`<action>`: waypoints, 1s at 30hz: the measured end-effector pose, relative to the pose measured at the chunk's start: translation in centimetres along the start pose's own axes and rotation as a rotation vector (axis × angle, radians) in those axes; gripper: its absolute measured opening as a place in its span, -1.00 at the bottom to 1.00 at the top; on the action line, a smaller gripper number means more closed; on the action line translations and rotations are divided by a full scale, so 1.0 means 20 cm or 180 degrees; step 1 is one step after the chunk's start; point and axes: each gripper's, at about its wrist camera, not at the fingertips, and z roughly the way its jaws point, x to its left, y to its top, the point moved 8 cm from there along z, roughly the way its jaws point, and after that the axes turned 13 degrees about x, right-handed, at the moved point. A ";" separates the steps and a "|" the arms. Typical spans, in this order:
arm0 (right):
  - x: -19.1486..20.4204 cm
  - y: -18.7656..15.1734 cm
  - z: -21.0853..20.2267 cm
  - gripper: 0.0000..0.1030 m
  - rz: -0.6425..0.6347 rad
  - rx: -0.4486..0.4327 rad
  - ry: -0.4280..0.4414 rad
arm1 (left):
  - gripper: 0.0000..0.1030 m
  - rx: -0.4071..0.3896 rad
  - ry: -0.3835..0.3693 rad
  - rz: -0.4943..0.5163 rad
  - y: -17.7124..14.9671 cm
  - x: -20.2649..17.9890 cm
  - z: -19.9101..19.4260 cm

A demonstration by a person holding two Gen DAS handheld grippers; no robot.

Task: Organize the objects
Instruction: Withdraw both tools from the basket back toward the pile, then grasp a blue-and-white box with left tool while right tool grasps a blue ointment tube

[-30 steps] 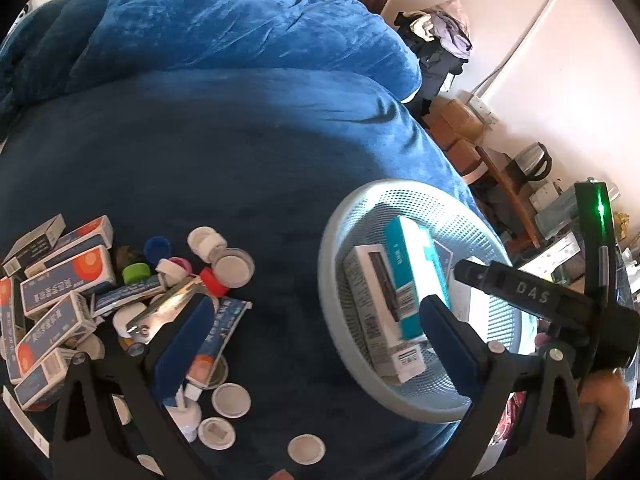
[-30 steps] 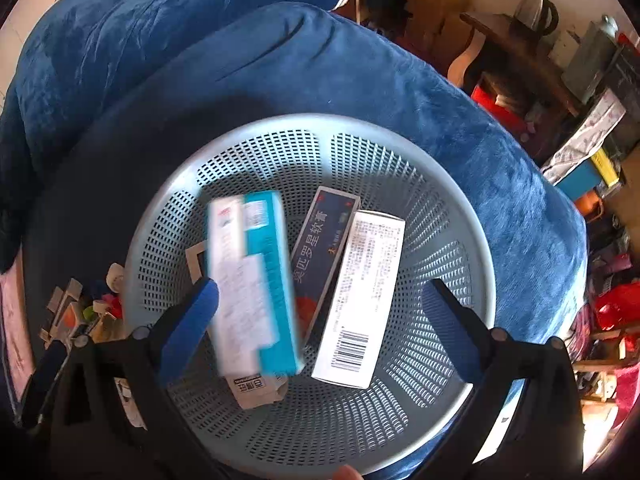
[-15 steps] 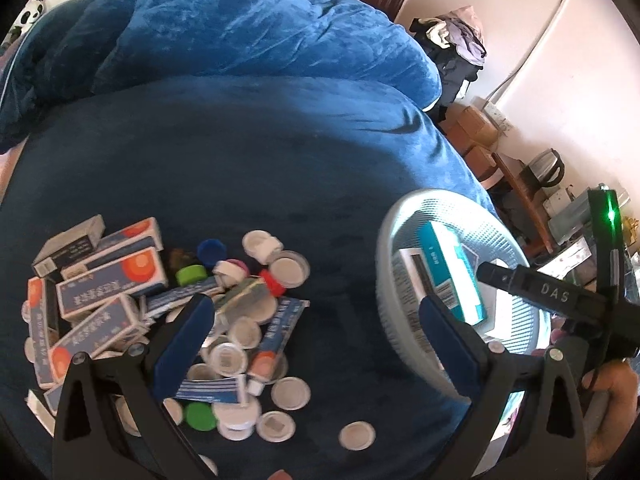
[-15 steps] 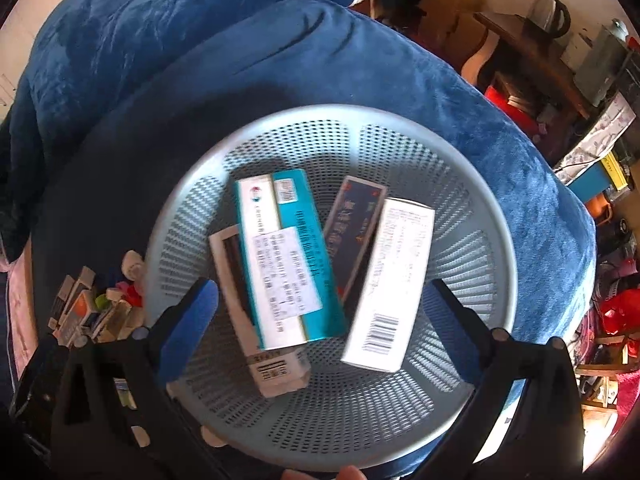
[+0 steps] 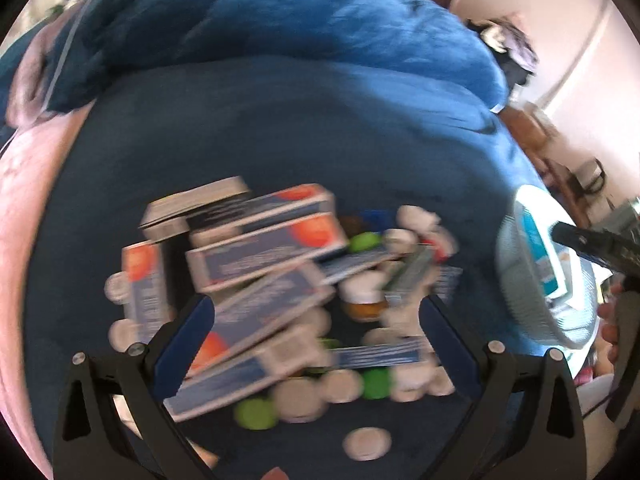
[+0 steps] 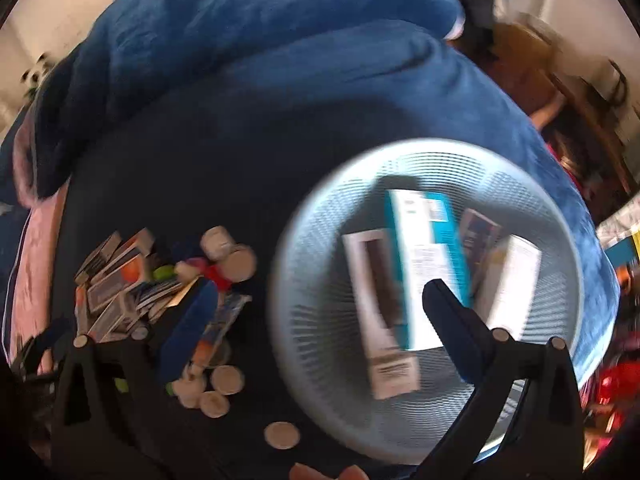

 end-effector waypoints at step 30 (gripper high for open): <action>0.67 -0.25 0.34 0.99 -0.0788 0.0838 0.0887 | -0.19 0.0506 -0.0004 0.0303 -0.30 0.12 0.20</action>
